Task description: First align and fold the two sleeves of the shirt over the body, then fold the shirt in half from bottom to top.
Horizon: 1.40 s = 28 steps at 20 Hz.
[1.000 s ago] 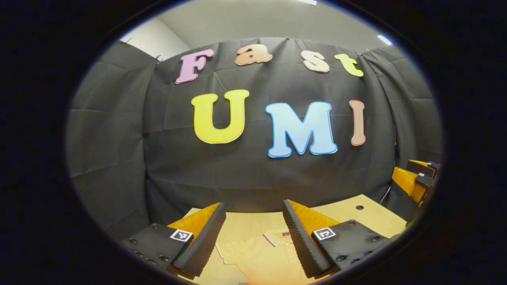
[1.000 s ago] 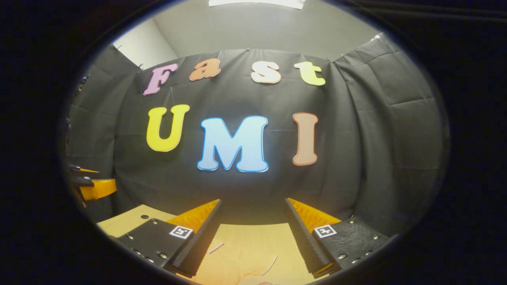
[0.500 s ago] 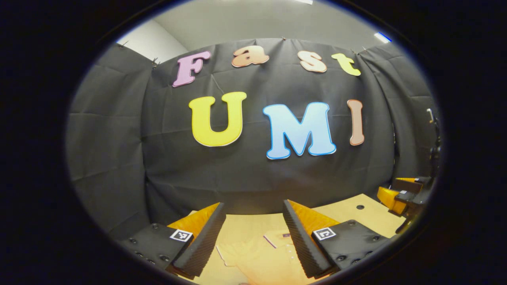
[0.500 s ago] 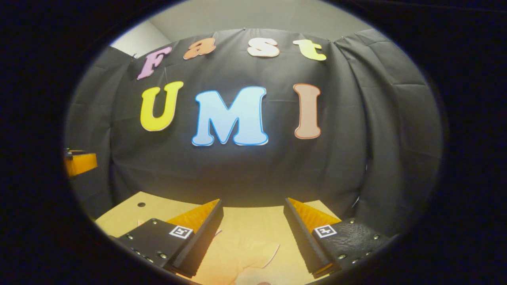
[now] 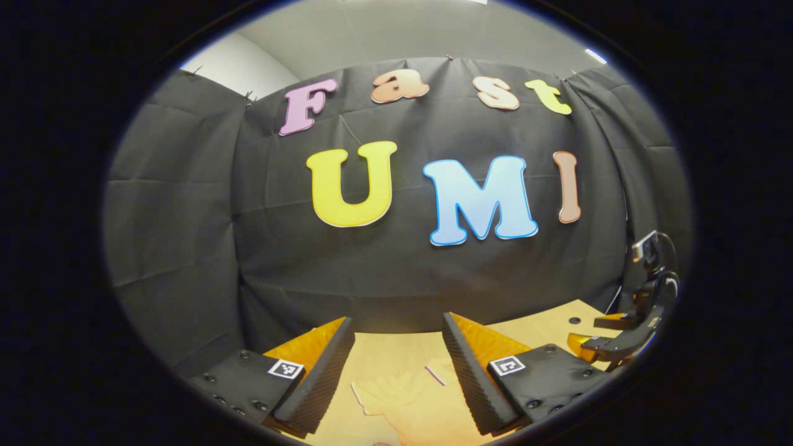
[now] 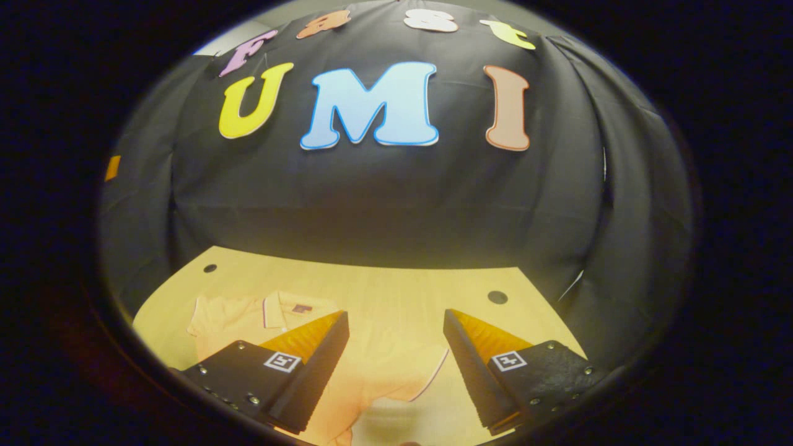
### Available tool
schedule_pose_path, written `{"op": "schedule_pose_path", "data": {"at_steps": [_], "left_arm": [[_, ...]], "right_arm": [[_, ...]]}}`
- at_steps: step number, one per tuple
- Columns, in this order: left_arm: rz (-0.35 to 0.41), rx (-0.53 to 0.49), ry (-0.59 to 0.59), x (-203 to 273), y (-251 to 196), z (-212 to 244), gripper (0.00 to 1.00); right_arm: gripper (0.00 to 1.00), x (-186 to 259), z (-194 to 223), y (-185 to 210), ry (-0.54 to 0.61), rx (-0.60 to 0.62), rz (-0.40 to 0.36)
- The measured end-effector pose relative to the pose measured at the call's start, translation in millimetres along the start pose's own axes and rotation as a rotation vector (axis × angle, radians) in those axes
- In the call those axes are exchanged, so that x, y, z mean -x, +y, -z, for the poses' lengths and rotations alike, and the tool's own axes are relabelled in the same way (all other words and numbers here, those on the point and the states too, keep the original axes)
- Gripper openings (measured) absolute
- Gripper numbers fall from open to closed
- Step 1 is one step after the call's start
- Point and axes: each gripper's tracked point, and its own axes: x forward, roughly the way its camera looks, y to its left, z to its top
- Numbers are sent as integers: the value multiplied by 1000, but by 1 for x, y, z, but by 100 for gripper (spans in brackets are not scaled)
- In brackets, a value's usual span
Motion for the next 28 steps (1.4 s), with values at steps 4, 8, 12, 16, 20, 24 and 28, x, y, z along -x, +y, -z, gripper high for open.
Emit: {"op": "schedule_pose_path", "data": {"at_steps": [4,8,12,16,20,24,28], "left_arm": [[-28,-4,10,0,10,5,94],[-55,-3,24,-2,16,8,94],[-78,1,34,-2,22,13,94],[-90,4,40,-4,21,14,94],[-93,5,40,-2,20,17,93],[-95,-2,40,-4,19,14,93],[-91,-4,38,-5,16,14,94]], "right_arm": [[96,-28,44,-5,116,-2,4],[96,-47,85,-15,222,-21,15],[96,-61,110,-21,303,-46,26],[96,-68,130,-25,365,-51,35],[96,-71,154,-27,440,-73,48],[98,-72,164,-27,463,-109,63],[95,-72,165,-26,461,-123,58]]}}
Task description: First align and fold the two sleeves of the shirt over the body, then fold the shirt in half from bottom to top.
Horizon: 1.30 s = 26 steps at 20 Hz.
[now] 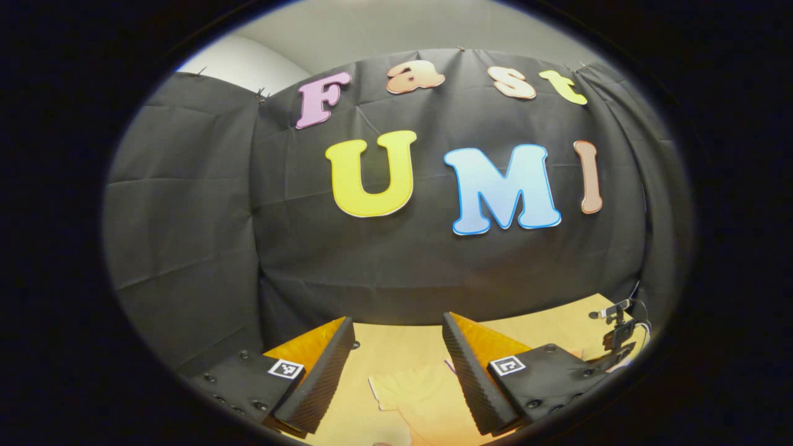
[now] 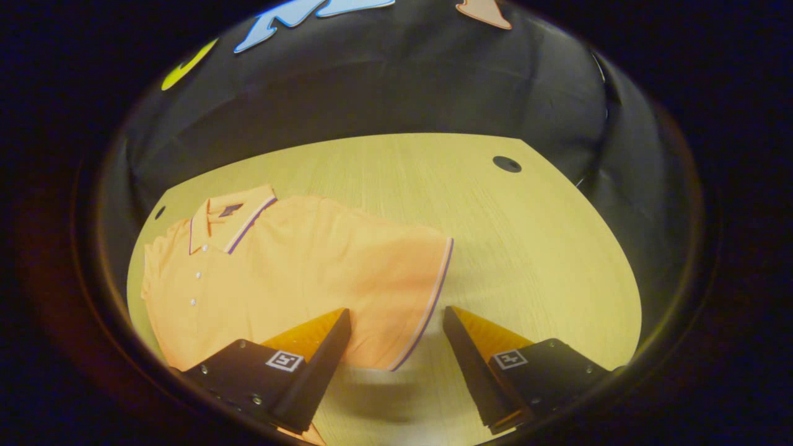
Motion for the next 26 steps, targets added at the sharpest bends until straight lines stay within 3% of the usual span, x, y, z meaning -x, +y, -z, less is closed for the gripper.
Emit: {"op": "schedule_pose_path", "data": {"at_steps": [1,3,7,8,11,13,17,26], "left_arm": [[1,1,-3,0,0,0,94],[3,2,-2,-3,-1,-1,94],[4,6,1,-4,-1,1,94],[4,7,3,-5,-1,1,94],[2,12,8,-5,2,4,94],[1,13,9,-5,5,5,94],[-1,15,7,-4,10,6,94],[-11,30,6,-3,26,11,93]], "right_arm": [[95,-1,-1,3,-2,0,-8],[83,0,-3,5,-6,-3,-16],[30,-1,-4,19,11,-45,-60],[6,-2,-5,18,8,-55,-58],[6,-3,-7,20,33,-78,-57],[0,0,-9,26,45,-102,-72],[0,12,-38,39,-22,-100,-91],[0,51,-83,147,-148,95,-269]]}}
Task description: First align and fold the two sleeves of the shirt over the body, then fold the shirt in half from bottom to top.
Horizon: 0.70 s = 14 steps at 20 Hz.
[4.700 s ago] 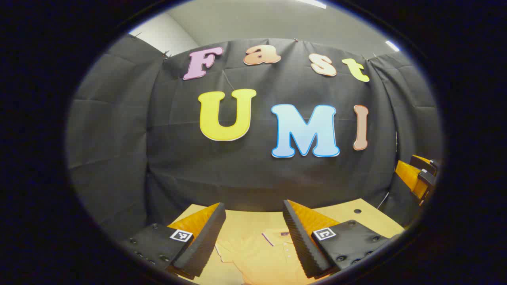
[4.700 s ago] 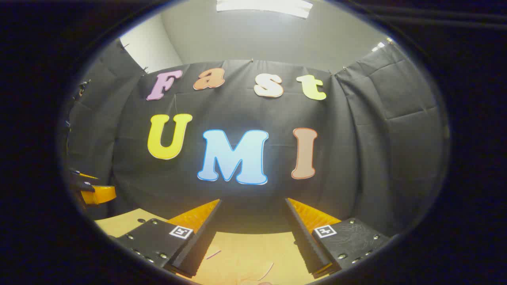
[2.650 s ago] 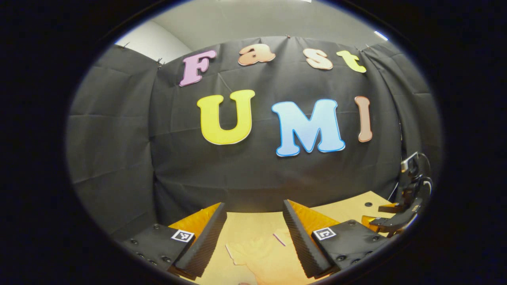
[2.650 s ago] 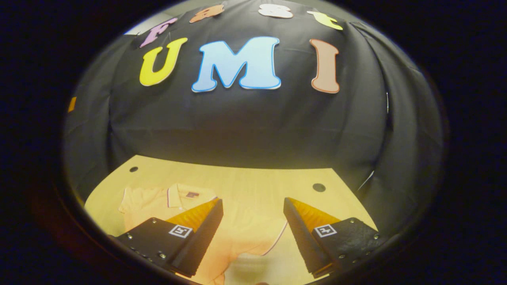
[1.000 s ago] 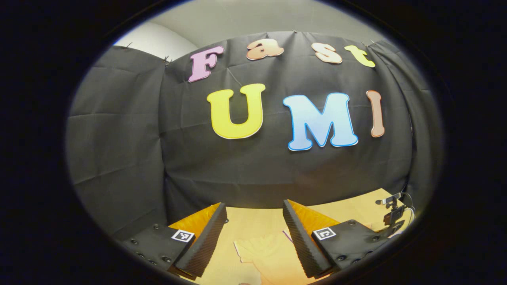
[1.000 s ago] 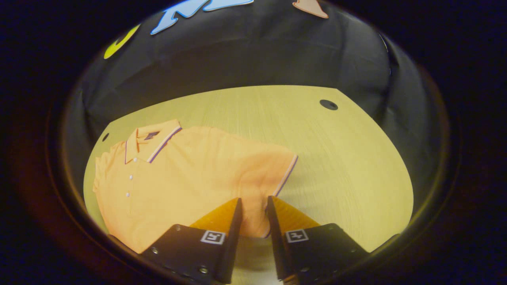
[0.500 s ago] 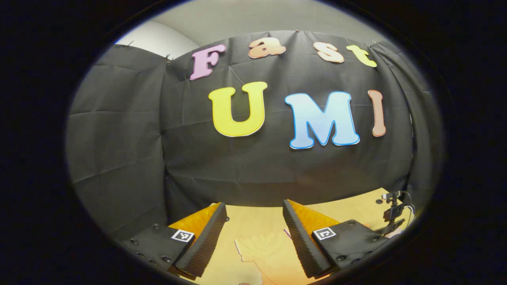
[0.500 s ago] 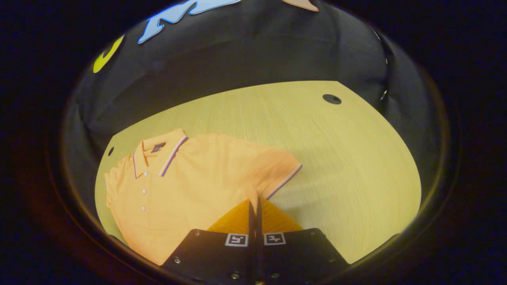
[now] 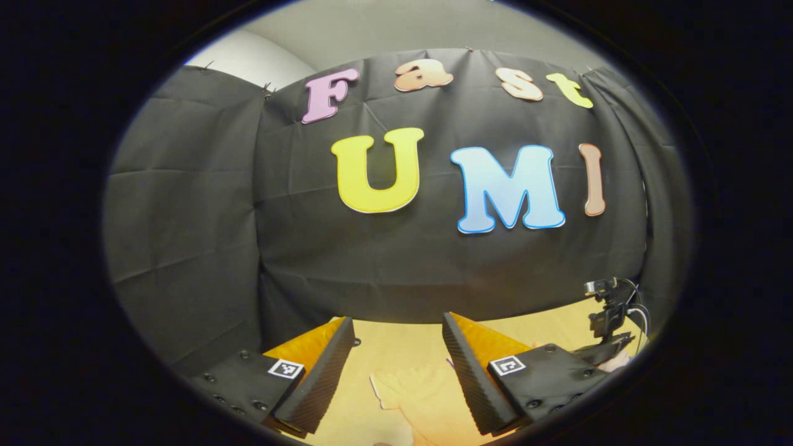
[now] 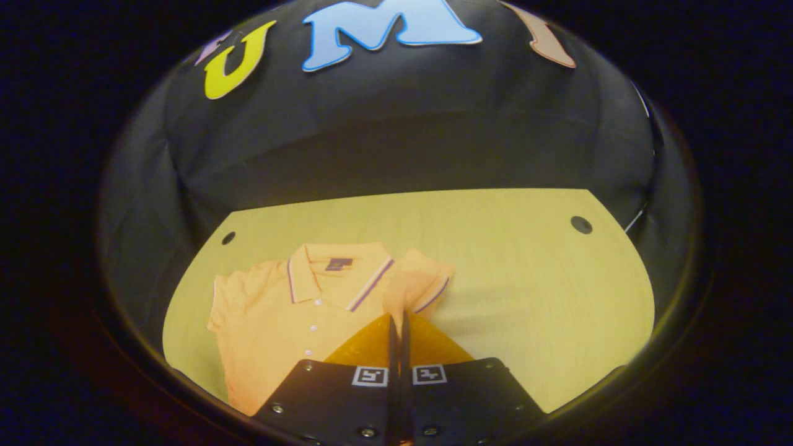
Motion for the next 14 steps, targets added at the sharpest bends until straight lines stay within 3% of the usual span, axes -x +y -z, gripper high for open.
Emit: {"op": "schedule_pose_path", "data": {"at_steps": [7,12,13,14], "left_arm": [[-35,-2,8,5,23,5,93],[-46,0,23,5,33,12,94],[-47,1,25,5,35,12,94],[-47,4,27,3,35,14,94]], "right_arm": [[0,-11,25,78,56,162,-126],[1,-20,45,85,111,204,-121],[2,-20,47,87,127,198,-132],[12,-19,51,88,143,190,-142]]}}
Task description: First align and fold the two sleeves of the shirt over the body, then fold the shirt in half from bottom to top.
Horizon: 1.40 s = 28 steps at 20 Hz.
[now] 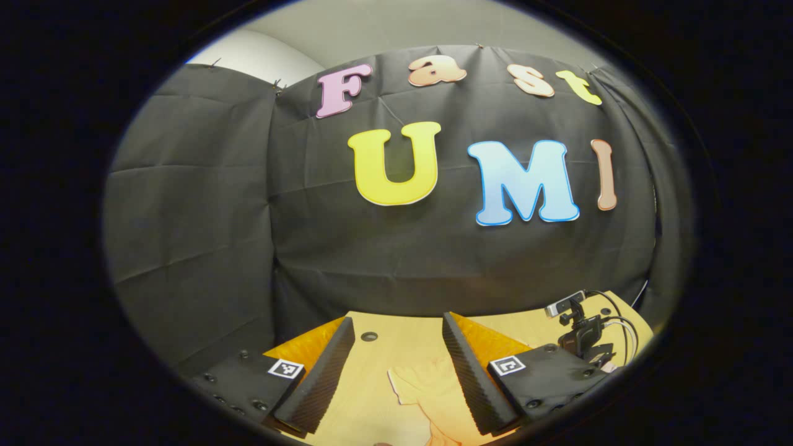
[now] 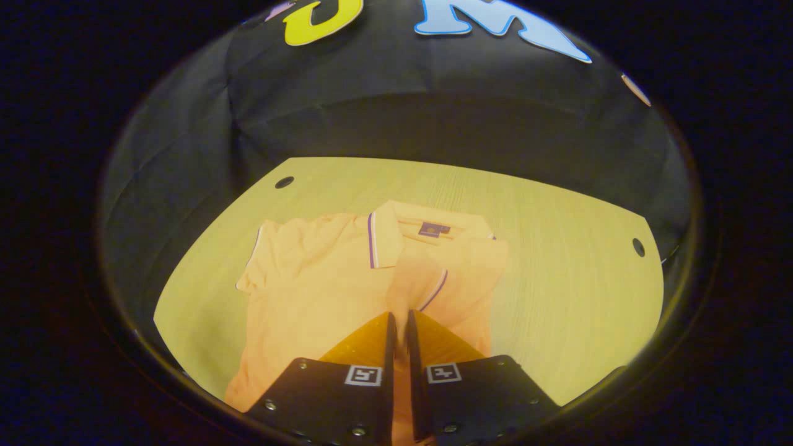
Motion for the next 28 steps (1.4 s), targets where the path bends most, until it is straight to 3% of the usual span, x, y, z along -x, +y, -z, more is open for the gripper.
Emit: {"op": "schedule_pose_path", "data": {"at_steps": [4,16,28], "left_arm": [[9,13,24,-2,-1,10,94],[61,7,213,-71,-4,130,94],[109,9,481,-129,-24,280,94]], "right_arm": [[24,6,-4,-7,-16,-7,20],[24,81,-26,-9,-154,12,33],[24,180,-36,-21,-306,-121,103]]}}
